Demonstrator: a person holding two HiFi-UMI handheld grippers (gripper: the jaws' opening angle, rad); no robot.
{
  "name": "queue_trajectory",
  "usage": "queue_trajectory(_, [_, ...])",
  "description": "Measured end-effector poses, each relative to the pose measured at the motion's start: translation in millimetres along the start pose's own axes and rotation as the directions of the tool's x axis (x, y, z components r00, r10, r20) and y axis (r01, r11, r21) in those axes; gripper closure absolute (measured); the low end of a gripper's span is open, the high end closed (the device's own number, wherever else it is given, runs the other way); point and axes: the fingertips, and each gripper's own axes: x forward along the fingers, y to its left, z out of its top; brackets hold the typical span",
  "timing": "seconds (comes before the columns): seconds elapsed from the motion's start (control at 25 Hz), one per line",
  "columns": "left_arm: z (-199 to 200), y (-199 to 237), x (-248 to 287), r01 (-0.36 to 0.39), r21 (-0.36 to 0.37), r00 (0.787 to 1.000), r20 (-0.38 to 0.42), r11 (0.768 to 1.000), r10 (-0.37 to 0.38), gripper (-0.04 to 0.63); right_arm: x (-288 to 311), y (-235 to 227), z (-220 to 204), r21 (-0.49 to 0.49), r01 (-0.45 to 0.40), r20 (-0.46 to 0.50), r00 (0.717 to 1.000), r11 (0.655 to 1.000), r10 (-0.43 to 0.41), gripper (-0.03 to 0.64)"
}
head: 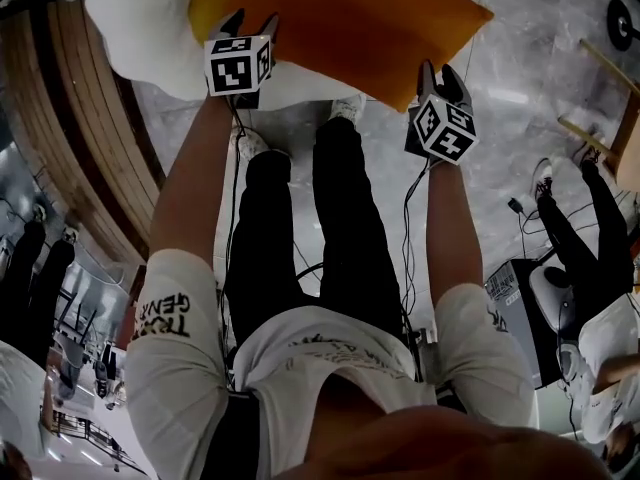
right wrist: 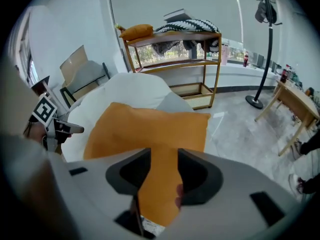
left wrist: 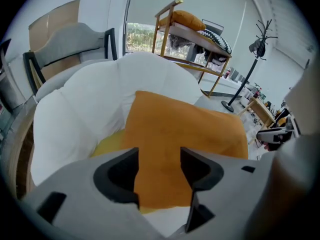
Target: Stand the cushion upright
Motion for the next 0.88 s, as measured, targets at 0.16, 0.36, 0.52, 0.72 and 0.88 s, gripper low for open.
queue_trajectory(0.16, [4, 9, 19, 0.028, 0.036, 0.999, -0.023, 0.999, -0.027, 0.344, 15, -6, -9, 0.019, 0.010, -0.033, 0.999, 1.000, -0.010, 0.455])
queue_trajectory(0.36, [10, 23, 40, -0.028, 0.061, 0.999, -0.039, 0.998, 0.030, 0.344, 36, -15, -11, 0.041, -0.009, -0.062, 0.998, 0.999, 0.011, 0.432])
queue_trajectory(0.52, [8, 29, 55, -0.059, 0.041, 0.996, -0.059, 0.997, 0.061, 0.325, 54, -23, -9, 0.076, -0.020, -0.090, 0.996, 0.997, 0.027, 0.399])
queue_trajectory(0.72, [-5, 39, 71, -0.098, 0.022, 0.989, -0.113, 0.995, 0.100, 0.288, 69, -23, -14, 0.041, -0.018, -0.139, 0.990, 0.999, 0.024, 0.380])
queue_trajectory(0.88, [-8, 27, 78, -0.074, -0.017, 0.983, -0.169, 0.997, 0.070, 0.332, 74, -30, -17, 0.002, -0.009, -0.182, 0.983, 1.000, 0.009, 0.382])
